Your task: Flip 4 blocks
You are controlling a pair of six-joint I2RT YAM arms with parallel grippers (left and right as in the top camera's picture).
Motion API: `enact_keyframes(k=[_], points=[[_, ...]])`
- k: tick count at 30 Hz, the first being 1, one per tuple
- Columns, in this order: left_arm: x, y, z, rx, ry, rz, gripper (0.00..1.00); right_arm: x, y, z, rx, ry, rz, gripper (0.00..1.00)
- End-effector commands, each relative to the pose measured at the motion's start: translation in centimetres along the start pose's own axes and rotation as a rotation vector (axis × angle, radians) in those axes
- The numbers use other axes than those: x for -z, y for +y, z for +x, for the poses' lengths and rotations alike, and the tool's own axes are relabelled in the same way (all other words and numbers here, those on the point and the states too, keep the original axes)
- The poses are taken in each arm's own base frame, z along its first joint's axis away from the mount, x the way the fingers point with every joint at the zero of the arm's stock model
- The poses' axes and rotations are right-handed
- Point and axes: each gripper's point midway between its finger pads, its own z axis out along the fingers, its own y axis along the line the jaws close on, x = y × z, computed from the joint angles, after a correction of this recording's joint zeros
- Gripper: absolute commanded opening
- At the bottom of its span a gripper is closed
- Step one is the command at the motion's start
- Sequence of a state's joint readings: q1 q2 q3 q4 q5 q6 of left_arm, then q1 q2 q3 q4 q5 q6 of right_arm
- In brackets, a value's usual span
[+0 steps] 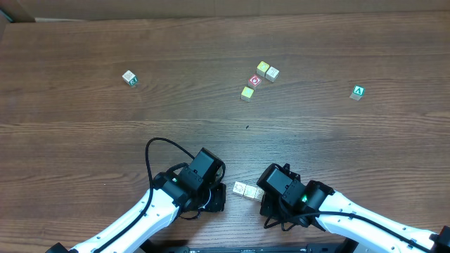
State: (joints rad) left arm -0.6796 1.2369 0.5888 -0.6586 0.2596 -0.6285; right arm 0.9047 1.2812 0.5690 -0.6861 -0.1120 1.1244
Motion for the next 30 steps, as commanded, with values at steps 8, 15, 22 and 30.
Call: enact_keyframes(k=[8, 15, 22, 30], points=[[0.1, 0.2, -0.2, -0.012, -0.013, -0.003, 0.04, 0.0, 0.0, -0.5, 0.011, -0.023, 0.001, 0.04], [0.1, 0.2, -0.2, -0.012, -0.013, -0.003, 0.04, 1.1, 0.6, -0.1, 0.035, -0.014, -0.036, 0.04], [0.1, 0.5, -0.7, -0.014, -0.037, -0.024, 0.04, 5.6, 1.4, -1.2, 0.08, -0.153, -0.115, 0.04], [0.6, 2.3, -3.6, -0.133, -0.182, -0.155, 0.04, 4.1, -2.6, -1.7, 0.0, -0.149, 0.055, 0.04]])
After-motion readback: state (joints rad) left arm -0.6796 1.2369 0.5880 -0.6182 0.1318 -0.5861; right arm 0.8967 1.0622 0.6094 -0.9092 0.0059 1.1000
